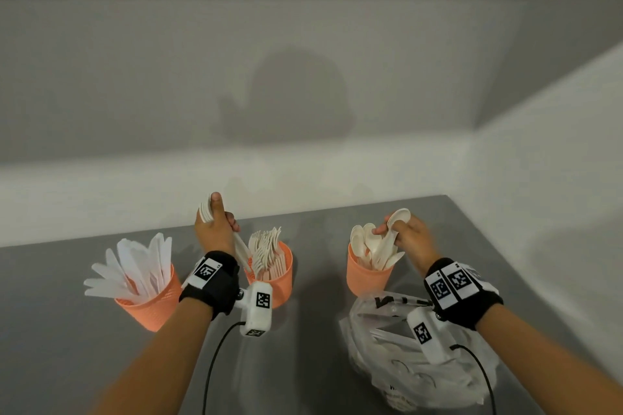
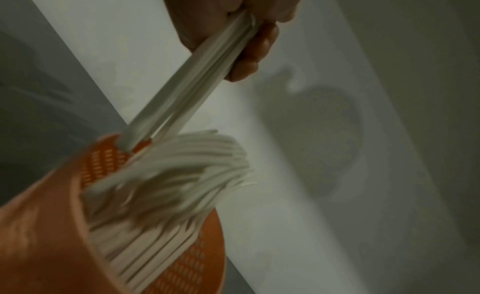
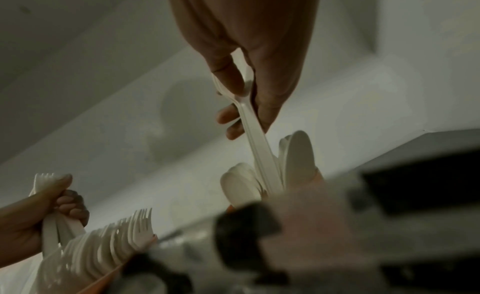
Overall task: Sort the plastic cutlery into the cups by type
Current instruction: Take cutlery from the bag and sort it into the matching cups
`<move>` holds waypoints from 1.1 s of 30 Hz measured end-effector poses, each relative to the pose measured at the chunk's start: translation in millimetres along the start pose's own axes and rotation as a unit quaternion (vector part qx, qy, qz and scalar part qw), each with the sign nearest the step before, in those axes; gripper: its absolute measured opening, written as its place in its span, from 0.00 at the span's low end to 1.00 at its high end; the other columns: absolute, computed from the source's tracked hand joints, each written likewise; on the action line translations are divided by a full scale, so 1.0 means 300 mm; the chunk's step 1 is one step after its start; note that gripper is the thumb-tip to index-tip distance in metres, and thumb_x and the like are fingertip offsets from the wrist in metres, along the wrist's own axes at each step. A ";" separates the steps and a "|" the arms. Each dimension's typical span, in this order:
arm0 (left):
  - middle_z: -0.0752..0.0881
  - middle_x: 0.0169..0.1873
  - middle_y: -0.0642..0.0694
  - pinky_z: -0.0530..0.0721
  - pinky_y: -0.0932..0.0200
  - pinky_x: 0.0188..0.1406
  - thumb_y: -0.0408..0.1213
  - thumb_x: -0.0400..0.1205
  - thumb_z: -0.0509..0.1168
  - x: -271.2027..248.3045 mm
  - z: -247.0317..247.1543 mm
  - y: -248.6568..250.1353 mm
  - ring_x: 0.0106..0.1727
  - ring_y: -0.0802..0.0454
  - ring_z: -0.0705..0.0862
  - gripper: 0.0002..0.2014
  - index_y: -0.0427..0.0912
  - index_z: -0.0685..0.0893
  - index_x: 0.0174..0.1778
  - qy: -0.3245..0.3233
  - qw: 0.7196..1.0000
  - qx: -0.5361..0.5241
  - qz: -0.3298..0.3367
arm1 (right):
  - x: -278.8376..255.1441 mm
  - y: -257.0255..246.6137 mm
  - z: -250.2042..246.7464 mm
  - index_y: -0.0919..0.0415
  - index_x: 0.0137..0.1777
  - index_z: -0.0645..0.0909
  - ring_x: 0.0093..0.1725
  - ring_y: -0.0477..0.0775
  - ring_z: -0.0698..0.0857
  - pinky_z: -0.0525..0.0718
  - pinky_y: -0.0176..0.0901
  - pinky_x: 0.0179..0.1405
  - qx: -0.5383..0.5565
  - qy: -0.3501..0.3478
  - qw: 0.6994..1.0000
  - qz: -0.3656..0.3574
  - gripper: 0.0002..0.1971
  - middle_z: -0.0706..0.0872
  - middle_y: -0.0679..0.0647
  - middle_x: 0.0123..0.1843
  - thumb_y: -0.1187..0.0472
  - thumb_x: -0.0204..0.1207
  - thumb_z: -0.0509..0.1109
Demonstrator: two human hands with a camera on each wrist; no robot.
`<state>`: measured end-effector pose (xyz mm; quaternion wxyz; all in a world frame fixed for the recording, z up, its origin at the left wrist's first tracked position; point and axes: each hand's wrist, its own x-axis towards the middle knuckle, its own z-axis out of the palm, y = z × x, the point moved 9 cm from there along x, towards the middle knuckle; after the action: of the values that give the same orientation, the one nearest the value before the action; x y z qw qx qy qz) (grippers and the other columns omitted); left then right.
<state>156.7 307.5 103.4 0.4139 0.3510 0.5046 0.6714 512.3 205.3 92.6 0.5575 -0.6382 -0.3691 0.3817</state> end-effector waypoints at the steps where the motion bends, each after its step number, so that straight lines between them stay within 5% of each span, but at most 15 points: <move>1: 0.74 0.10 0.54 0.75 0.61 0.22 0.49 0.84 0.59 -0.003 0.002 -0.010 0.13 0.61 0.71 0.15 0.48 0.74 0.33 0.003 1.000 0.004 -0.002 | 0.000 0.007 0.005 0.57 0.30 0.80 0.53 0.63 0.82 0.78 0.58 0.62 -0.004 -0.005 1.000 0.005 0.19 0.85 0.66 0.44 0.75 0.74 0.56; 5: 0.77 0.20 0.48 0.76 0.59 0.28 0.52 0.83 0.59 -0.021 0.006 -0.050 0.21 0.54 0.74 0.16 0.45 0.75 0.34 0.005 1.000 0.025 -0.014 | 0.003 0.023 0.017 0.59 0.29 0.79 0.51 0.61 0.82 0.80 0.55 0.60 -0.030 -0.010 0.999 0.002 0.17 0.84 0.66 0.47 0.77 0.73 0.57; 8: 0.81 0.35 0.42 0.76 0.56 0.42 0.49 0.84 0.58 -0.046 0.017 -0.067 0.35 0.51 0.79 0.17 0.36 0.80 0.47 -0.004 0.999 0.041 -0.014 | 0.002 0.021 0.026 0.57 0.34 0.77 0.40 0.53 0.82 0.82 0.29 0.41 -0.071 -0.008 0.997 -0.017 0.16 0.85 0.58 0.37 0.79 0.73 0.59; 10: 0.82 0.45 0.41 0.73 0.57 0.52 0.47 0.84 0.58 -0.068 0.029 -0.080 0.47 0.49 0.79 0.19 0.32 0.80 0.57 -0.025 0.997 0.066 -0.008 | 0.000 0.013 0.033 0.56 0.35 0.76 0.40 0.49 0.81 0.77 0.22 0.35 -0.118 -0.004 0.992 -0.040 0.17 0.84 0.54 0.36 0.80 0.73 0.59; 14: 0.83 0.41 0.45 0.75 0.54 0.51 0.41 0.83 0.61 -0.093 0.030 -0.112 0.46 0.48 0.78 0.12 0.35 0.82 0.50 -0.061 0.988 0.143 0.002 | -0.018 -0.023 0.066 0.66 0.42 0.82 0.42 0.50 0.81 0.77 0.26 0.39 -0.246 -0.011 0.963 -0.109 0.15 0.85 0.57 0.46 0.81 0.71 0.57; 17: 0.81 0.38 0.45 0.78 0.56 0.45 0.31 0.82 0.62 -0.091 0.039 -0.094 0.42 0.48 0.79 0.04 0.39 0.79 0.50 -0.092 0.971 0.209 0.077 | -0.032 -0.049 0.099 0.70 0.48 0.84 0.50 0.59 0.83 0.81 0.46 0.54 -0.328 -0.012 0.926 -0.189 0.17 0.85 0.63 0.53 0.81 0.70 0.56; 21: 0.80 0.54 0.45 0.76 0.56 0.54 0.24 0.81 0.58 -0.108 0.096 -0.073 0.54 0.50 0.79 0.21 0.38 0.70 0.71 -0.177 0.927 0.279 0.180 | -0.037 -0.035 0.156 0.72 0.68 0.74 0.72 0.64 0.73 0.66 0.46 0.72 -0.474 -0.059 0.862 -0.170 0.24 0.75 0.66 0.70 0.67 0.72 0.55; 24: 0.78 0.64 0.40 0.73 0.58 0.60 0.31 0.84 0.54 -0.137 0.126 -0.067 0.60 0.47 0.79 0.17 0.37 0.76 0.68 -0.225 0.893 0.316 0.227 | -0.036 -0.014 0.166 0.68 0.80 0.57 0.84 0.56 0.51 0.44 0.54 0.82 -0.590 -0.071 0.796 -0.113 0.35 0.56 0.60 0.84 0.54 0.72 0.43; 27: 0.74 0.72 0.41 0.70 0.60 0.68 0.43 0.85 0.48 -0.158 0.144 -0.088 0.71 0.43 0.75 0.22 0.37 0.78 0.68 -0.273 0.856 0.381 0.217 | -0.025 0.013 0.171 0.66 0.82 0.50 0.85 0.54 0.45 0.38 0.59 0.81 -0.630 -0.083 0.766 -0.098 0.39 0.47 0.59 0.85 0.46 0.71 0.35; 30: 0.67 0.79 0.42 0.62 0.53 0.78 0.67 0.76 0.36 -0.191 0.157 -0.131 0.80 0.45 0.63 0.44 0.37 0.68 0.77 -0.322 0.770 0.508 0.213 | -0.012 0.066 0.162 0.66 0.82 0.45 0.85 0.55 0.44 0.38 0.64 0.80 -0.675 -0.097 0.728 -0.070 0.39 0.45 0.60 0.85 0.37 0.80 0.38; 33: 0.61 0.81 0.41 0.57 0.50 0.82 0.72 0.67 0.31 -0.206 0.163 -0.159 0.83 0.46 0.57 0.53 0.37 0.60 0.80 -0.341 0.685 0.606 0.218 | -0.003 0.082 0.157 0.65 0.82 0.42 0.84 0.56 0.46 0.40 0.67 0.79 -0.692 -0.098 0.713 -0.059 0.42 0.45 0.60 0.85 0.35 0.80 0.44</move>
<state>235.1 277.2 65.8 0.0960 0.8301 0.5350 0.1244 470.6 222.0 64.0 -0.0578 -0.7812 -0.6198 0.0463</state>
